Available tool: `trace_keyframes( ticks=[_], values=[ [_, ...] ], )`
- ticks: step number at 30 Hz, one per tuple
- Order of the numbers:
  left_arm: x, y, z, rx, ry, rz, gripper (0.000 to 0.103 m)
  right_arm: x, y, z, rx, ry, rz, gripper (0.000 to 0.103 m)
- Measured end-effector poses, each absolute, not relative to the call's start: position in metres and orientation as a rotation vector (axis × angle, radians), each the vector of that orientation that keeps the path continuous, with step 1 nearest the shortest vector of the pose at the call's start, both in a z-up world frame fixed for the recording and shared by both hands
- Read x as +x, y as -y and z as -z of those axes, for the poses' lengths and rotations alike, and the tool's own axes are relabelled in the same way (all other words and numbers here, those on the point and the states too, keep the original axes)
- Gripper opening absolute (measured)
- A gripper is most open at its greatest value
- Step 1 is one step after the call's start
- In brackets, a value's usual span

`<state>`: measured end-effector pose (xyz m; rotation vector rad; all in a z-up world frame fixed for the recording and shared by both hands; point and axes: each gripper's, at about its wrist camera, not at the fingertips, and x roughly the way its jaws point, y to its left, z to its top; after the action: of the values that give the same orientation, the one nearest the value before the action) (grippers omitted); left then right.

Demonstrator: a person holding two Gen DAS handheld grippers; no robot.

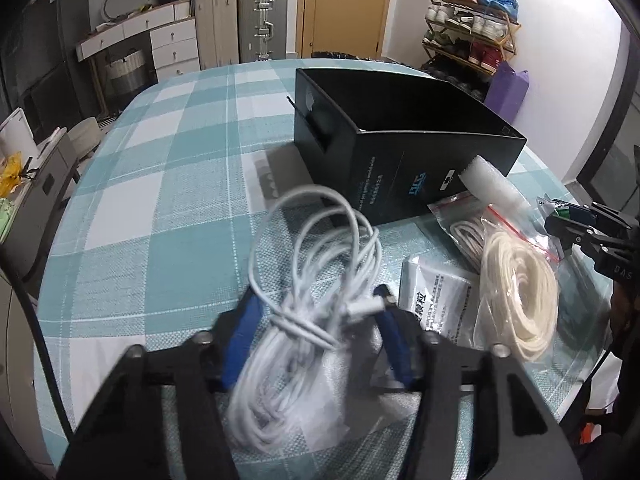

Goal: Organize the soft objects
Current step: 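Grasp the coiled white cable with the left gripper while the right gripper holds the sachet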

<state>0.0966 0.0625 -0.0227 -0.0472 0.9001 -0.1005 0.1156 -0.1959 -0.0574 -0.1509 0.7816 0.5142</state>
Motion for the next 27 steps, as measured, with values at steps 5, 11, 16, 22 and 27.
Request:
trace_keyframes(
  ticks=[5, 11, 16, 22, 27],
  values=[
    [0.093, -0.064, 0.021, -0.065, -0.878, 0.105, 0.044, 0.115, 0.194, 0.056, -0.149, -0.770, -0.521, 0.040],
    [0.087, -0.067, 0.009, -0.083, -0.823, 0.097, 0.044, 0.111, 0.191, 0.051, -0.147, -0.740, -0.534, 0.040],
    [0.083, -0.071, -0.006, -0.102, -0.768, 0.080, 0.044, 0.106, 0.190, 0.042, -0.144, -0.708, -0.545, 0.040],
    [0.082, -0.072, -0.021, -0.113, -0.715, 0.065, 0.044, 0.098, 0.187, 0.032, -0.139, -0.668, -0.559, 0.040],
    [0.084, -0.066, -0.033, -0.100, -0.678, 0.057, 0.044, 0.093, 0.184, 0.021, -0.133, -0.624, -0.577, 0.040]
  ],
)
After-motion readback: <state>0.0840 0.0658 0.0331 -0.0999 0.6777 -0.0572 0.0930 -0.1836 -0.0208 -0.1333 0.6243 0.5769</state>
